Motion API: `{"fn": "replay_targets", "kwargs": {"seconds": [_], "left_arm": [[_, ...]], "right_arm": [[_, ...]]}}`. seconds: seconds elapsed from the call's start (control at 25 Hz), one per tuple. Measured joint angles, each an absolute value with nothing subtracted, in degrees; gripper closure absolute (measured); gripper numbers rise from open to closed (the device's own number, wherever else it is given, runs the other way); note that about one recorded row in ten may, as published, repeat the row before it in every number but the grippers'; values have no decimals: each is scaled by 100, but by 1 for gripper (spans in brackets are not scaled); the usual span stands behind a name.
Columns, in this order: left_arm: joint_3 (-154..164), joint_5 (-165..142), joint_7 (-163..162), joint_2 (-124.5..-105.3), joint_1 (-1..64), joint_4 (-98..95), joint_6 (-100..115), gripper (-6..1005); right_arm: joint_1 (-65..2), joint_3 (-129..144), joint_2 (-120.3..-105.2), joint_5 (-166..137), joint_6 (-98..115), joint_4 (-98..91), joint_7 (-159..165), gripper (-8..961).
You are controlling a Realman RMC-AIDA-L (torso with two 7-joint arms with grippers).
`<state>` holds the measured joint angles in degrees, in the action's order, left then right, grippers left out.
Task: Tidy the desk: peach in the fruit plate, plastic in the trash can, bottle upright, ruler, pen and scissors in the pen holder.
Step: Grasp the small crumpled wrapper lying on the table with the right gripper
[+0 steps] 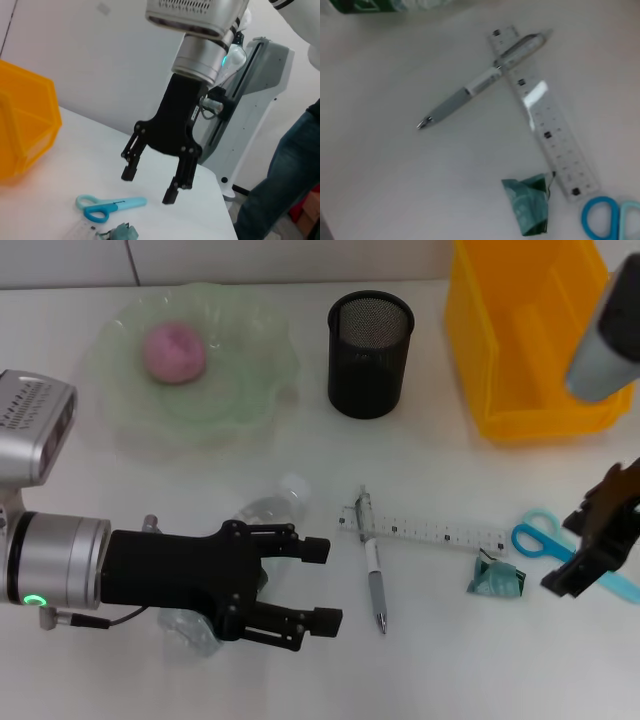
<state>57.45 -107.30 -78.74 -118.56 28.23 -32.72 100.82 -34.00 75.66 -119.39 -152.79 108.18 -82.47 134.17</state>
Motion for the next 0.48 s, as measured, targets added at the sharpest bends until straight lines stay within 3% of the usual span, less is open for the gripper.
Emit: {"fn": "replay_targets", "kwargs": {"seconds": [0.48], "left_arm": [[5800,-10737,-7815,-11857,2868,-3105,9965,130]], "right_arm": [[-3463,8209,-11953,-15012,10088,-7449,13465,150]]}}
